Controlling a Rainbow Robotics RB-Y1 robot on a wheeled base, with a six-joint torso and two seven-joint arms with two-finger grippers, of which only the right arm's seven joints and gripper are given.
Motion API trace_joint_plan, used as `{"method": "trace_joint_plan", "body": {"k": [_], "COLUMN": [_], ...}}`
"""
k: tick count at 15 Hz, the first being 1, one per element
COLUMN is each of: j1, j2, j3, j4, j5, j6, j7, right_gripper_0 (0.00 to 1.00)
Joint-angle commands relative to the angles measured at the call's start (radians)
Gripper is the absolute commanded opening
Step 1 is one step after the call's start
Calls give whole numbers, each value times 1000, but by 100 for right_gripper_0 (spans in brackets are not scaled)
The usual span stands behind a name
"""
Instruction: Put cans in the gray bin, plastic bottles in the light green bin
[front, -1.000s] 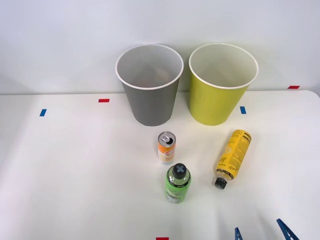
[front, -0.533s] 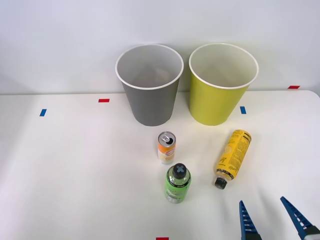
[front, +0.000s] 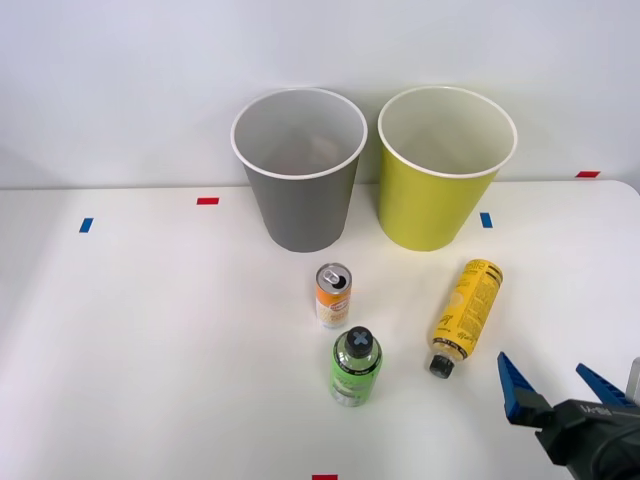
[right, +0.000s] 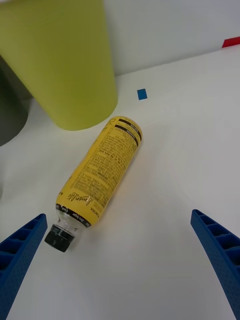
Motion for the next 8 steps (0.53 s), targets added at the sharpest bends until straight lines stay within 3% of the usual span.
{"method": "trace_joint_plan", "body": {"k": [1,8], "j1": [-149,-465], "j2": [-11,-38], "j3": [-33,-61], "j4": [-28,-28], "j5": [-7,-15], "j6": [201,715], "j7": [-190,-629], "right_gripper_0": [100,100]}}
